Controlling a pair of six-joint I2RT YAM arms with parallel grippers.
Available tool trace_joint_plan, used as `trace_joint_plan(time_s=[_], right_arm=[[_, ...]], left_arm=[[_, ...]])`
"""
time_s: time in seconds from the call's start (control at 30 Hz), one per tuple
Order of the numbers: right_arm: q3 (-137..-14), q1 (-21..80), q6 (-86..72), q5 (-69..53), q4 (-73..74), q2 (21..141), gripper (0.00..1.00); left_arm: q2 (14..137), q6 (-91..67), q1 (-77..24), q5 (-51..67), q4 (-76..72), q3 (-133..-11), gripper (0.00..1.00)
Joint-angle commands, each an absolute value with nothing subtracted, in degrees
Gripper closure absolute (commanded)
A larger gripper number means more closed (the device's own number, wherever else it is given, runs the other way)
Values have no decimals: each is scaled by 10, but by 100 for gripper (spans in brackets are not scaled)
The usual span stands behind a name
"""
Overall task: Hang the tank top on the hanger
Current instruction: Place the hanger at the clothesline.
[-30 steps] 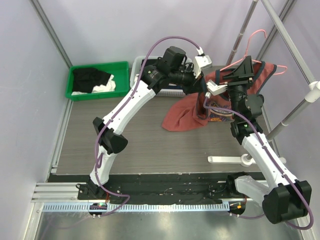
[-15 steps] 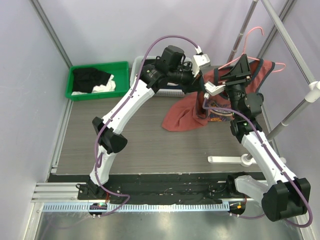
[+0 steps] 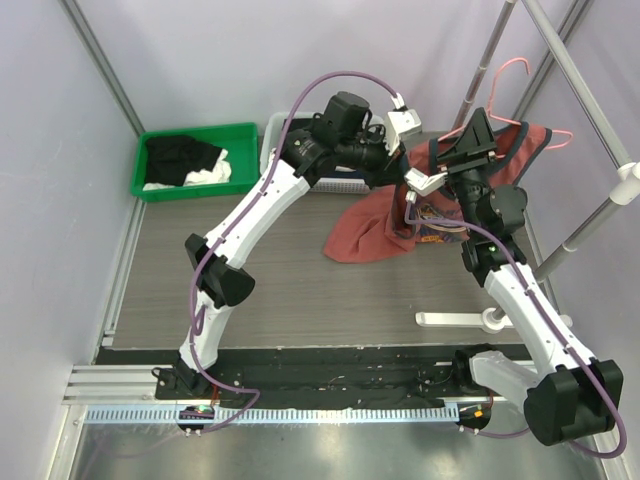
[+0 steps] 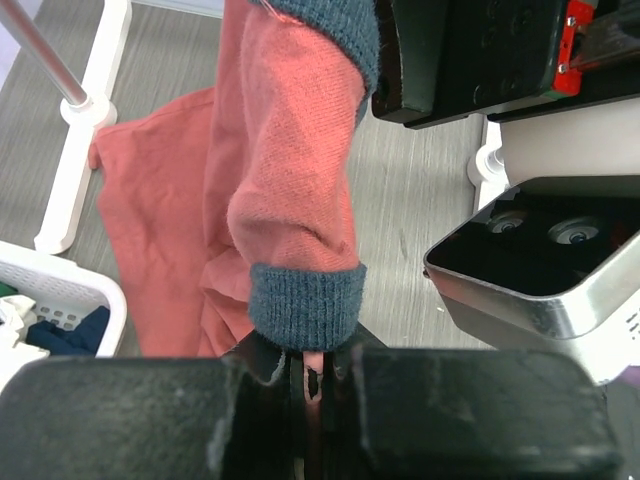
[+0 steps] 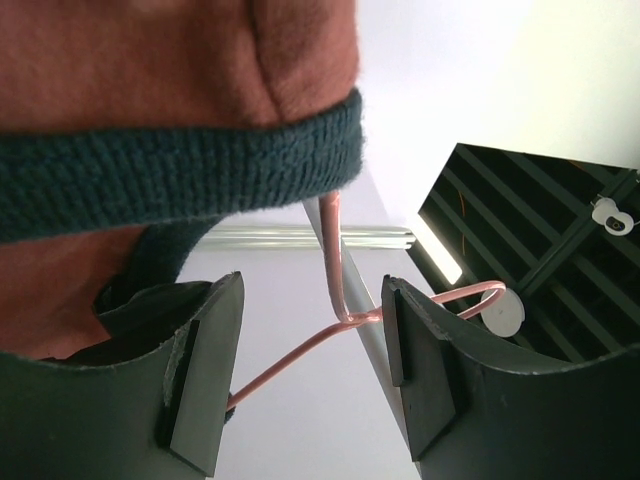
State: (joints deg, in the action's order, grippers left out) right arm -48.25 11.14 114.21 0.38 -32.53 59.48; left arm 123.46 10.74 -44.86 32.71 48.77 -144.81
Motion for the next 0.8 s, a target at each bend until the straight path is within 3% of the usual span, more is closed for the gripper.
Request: trace_joint_plan(time_s=[0.0, 0.13, 0.33, 0.47, 0.63, 0.77], right_arm=[[-520, 113, 1252, -10, -320, 591, 37], [-555, 112, 1249, -3, -300, 612, 39], [-590, 109, 1242, 19, -266, 626, 62], [-597, 104, 1240, 18, -247, 625, 70], [-608, 99, 1236, 17, -236, 629, 91], [-620, 98, 1235, 14, -229, 629, 99]], left_arm=[[1196, 102, -449, 353, 467, -1451, 100], [1195, 100, -450, 357, 466, -1450, 100], [1194, 100, -450, 359, 468, -1449, 100], [1194, 99, -450, 361, 468, -1452, 100], [1190, 98, -450, 361, 468, -1452, 100], [1188, 98, -450, 361, 467, -1451, 100]])
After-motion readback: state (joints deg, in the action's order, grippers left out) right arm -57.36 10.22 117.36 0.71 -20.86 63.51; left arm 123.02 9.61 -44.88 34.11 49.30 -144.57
